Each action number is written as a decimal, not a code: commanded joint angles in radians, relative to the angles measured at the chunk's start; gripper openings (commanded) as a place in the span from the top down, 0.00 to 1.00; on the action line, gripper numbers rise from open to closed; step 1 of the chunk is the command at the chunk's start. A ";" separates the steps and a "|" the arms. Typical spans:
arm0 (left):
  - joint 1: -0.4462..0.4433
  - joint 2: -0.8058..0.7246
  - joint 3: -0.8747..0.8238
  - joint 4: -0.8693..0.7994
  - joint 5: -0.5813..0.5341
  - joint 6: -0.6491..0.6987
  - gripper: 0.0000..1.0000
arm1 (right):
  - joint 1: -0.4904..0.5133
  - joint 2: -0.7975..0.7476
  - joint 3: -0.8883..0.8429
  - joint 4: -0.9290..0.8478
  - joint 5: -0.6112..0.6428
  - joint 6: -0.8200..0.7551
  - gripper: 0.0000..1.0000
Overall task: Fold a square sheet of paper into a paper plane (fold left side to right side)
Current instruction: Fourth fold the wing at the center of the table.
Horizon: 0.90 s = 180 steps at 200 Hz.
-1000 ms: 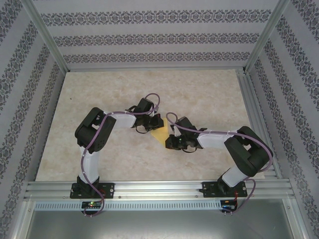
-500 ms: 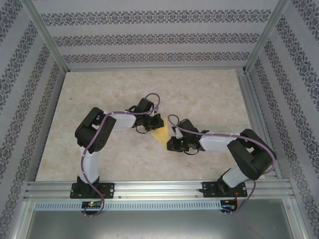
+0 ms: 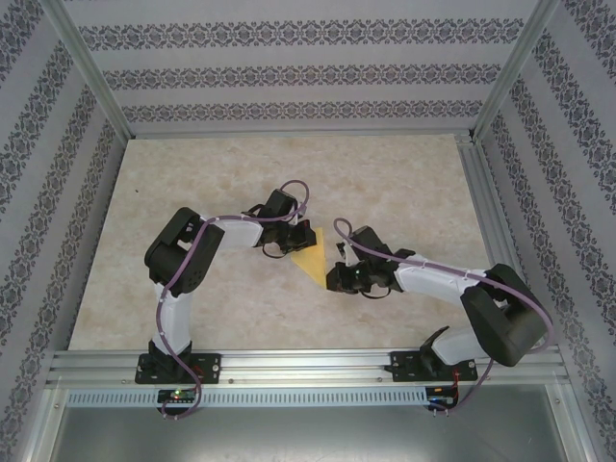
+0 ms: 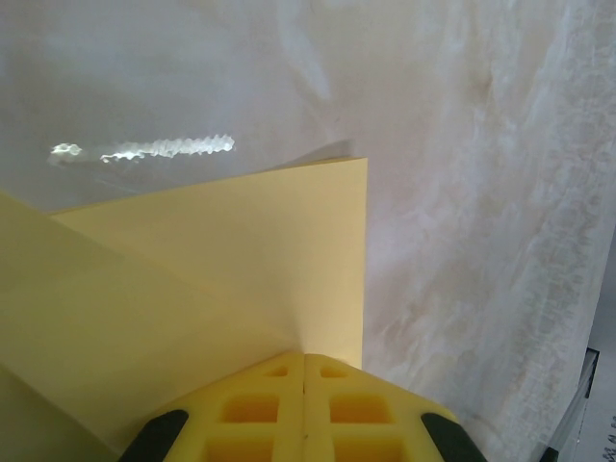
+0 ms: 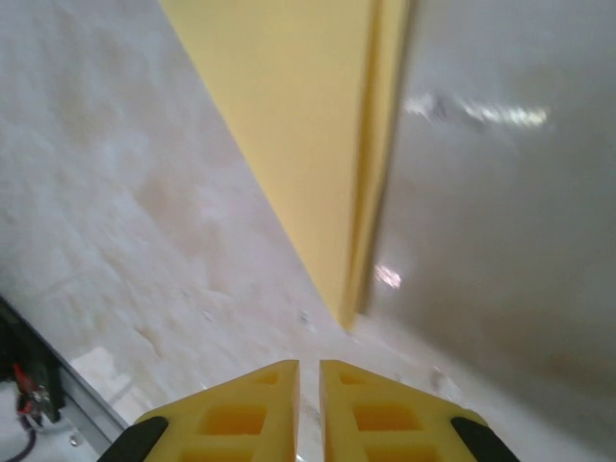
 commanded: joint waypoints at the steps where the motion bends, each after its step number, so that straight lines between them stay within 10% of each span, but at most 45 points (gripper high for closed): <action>1: 0.005 0.043 -0.011 -0.050 -0.096 0.036 0.97 | -0.005 0.046 0.071 0.091 -0.020 0.019 0.86; 180: 0.000 0.039 -0.014 -0.054 -0.096 0.034 0.97 | -0.026 0.305 0.197 0.224 0.056 -0.012 0.86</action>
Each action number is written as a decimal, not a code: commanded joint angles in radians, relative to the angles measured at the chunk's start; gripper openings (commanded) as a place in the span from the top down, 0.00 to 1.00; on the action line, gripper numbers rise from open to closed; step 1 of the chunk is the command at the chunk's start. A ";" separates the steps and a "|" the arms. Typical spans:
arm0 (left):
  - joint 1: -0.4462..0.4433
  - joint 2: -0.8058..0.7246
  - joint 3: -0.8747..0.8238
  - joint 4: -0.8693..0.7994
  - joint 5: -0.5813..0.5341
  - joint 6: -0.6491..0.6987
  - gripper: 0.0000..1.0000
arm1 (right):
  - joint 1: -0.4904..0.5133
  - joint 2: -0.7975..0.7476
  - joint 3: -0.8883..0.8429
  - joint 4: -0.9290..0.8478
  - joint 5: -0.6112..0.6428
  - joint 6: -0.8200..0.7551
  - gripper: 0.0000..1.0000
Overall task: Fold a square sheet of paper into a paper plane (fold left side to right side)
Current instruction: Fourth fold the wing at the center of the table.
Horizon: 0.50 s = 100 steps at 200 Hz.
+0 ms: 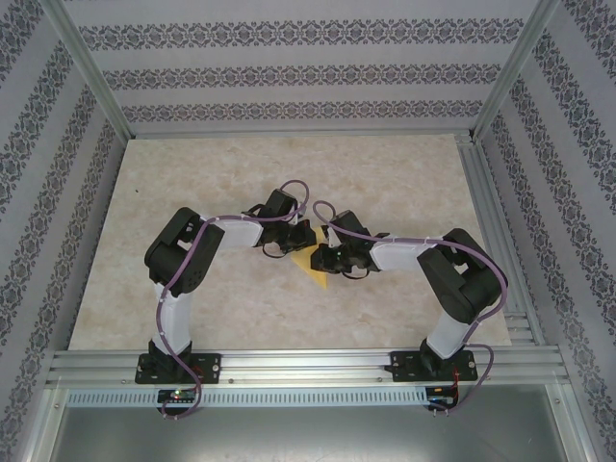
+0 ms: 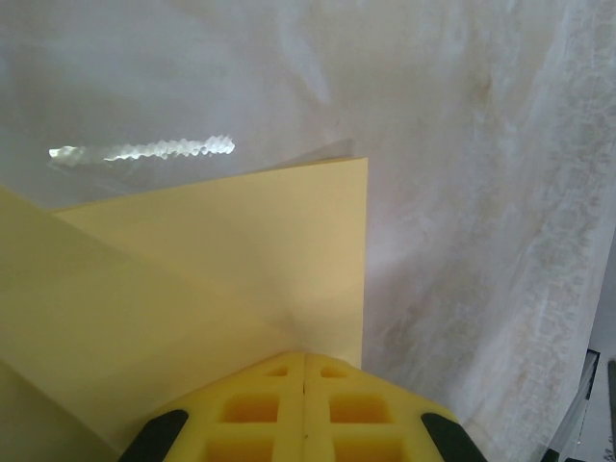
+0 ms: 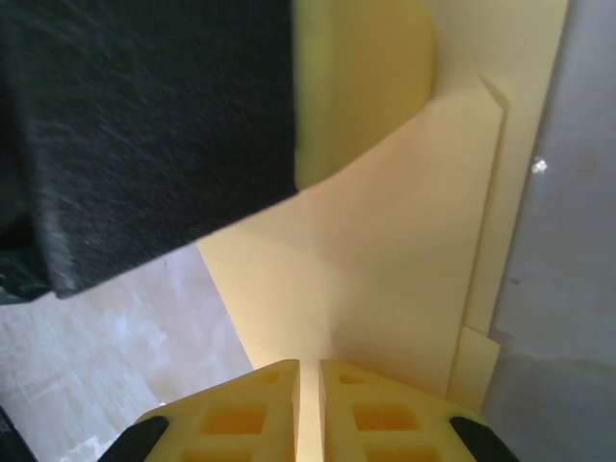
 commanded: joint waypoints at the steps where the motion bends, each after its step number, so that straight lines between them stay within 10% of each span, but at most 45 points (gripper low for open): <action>1: 0.000 0.039 -0.015 -0.055 -0.095 0.034 0.97 | -0.008 0.001 0.023 0.039 0.023 -0.004 0.86; 100: 0.000 0.045 -0.014 -0.058 -0.094 0.037 0.97 | 0.030 0.024 -0.013 -0.127 0.061 -0.079 0.86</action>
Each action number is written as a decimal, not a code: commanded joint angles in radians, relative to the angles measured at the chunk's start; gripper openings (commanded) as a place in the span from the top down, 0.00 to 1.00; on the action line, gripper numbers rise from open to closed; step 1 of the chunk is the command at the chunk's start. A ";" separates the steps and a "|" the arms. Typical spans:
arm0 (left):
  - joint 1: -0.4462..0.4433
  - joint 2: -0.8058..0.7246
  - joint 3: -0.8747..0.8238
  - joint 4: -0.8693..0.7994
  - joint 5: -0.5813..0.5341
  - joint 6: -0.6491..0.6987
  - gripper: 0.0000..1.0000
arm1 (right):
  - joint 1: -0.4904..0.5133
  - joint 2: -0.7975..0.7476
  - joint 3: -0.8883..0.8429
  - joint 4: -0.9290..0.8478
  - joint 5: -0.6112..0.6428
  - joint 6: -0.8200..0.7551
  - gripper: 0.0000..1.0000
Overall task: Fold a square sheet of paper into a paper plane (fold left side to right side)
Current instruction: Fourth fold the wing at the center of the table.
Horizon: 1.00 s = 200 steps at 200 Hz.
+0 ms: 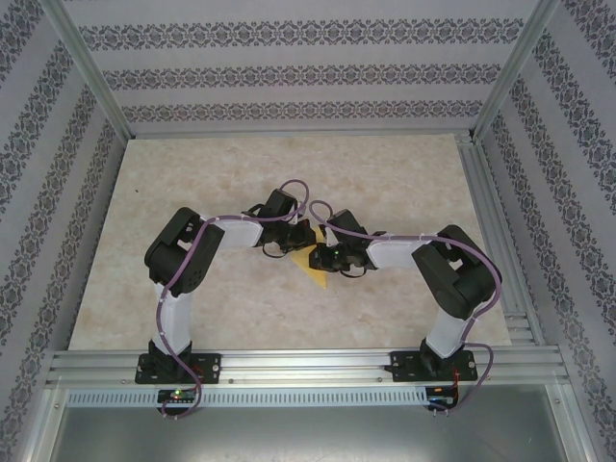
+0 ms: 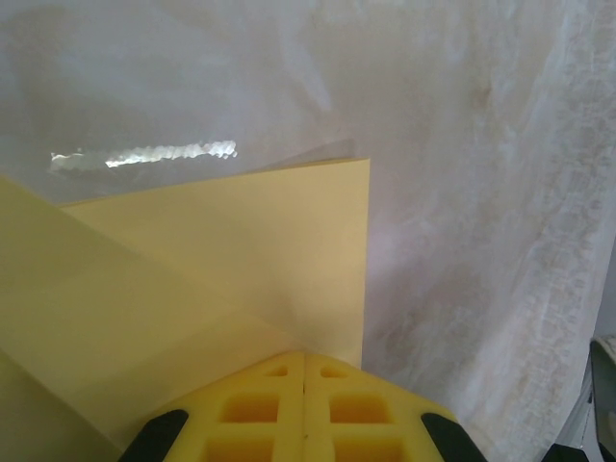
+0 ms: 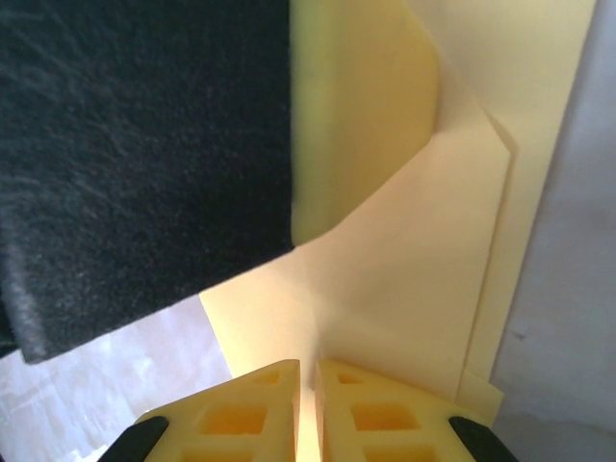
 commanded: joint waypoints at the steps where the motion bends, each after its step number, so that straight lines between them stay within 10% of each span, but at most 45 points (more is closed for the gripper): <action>1: -0.001 0.045 -0.014 -0.062 -0.089 0.036 0.97 | 0.027 -0.018 -0.039 -0.126 0.039 -0.044 0.86; 200: -0.001 -0.011 0.138 -0.165 -0.029 0.062 0.87 | 0.049 -0.511 -0.245 -0.299 0.071 0.006 0.75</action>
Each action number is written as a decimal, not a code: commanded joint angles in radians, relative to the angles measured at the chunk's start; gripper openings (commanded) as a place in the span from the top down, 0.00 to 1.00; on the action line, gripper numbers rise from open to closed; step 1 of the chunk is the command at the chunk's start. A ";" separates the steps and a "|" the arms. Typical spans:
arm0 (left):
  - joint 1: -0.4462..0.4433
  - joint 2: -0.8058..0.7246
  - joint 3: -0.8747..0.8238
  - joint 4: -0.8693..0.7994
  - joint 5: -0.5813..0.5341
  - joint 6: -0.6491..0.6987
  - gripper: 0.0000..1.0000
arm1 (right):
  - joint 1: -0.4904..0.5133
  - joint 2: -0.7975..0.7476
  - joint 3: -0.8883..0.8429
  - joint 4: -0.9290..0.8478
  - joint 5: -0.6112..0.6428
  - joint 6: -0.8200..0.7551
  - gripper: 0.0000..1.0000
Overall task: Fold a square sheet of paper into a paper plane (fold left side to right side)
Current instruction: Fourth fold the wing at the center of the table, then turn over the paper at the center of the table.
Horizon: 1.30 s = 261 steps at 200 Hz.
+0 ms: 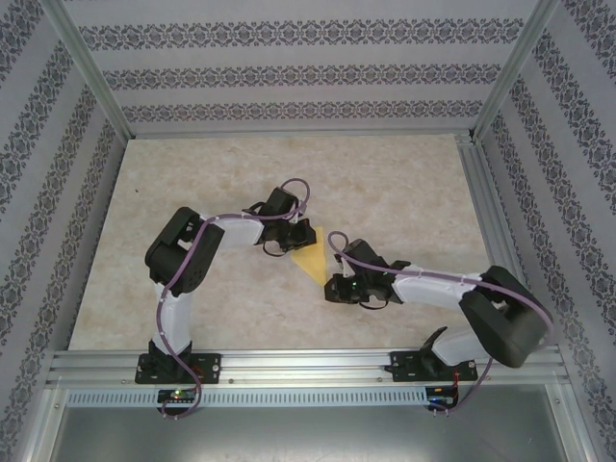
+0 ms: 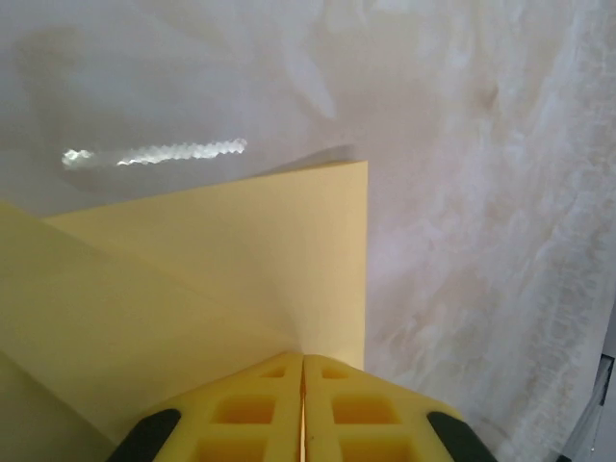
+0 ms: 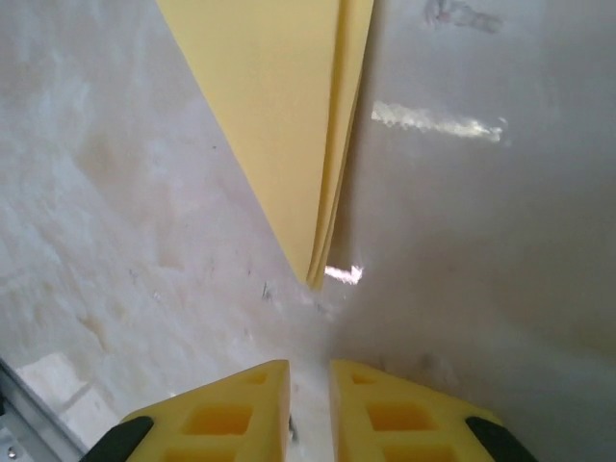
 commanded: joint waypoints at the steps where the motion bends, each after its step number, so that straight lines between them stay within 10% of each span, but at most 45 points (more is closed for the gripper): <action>1: 0.000 -0.012 0.097 -0.098 -0.014 0.040 0.87 | -0.049 -0.120 0.044 -0.152 0.030 -0.067 0.75; 66: 0.003 -0.129 0.341 -0.280 0.008 0.098 0.65 | -0.238 -0.262 0.011 -0.060 -0.050 -0.094 0.59; 128: 0.032 -0.339 0.006 -0.184 -0.078 0.008 0.50 | -0.283 -0.172 0.013 0.165 -0.097 -0.050 0.57; 261: 0.050 -0.119 -0.099 0.089 0.000 -0.115 0.57 | -0.337 -0.175 -0.009 0.158 -0.127 -0.060 0.57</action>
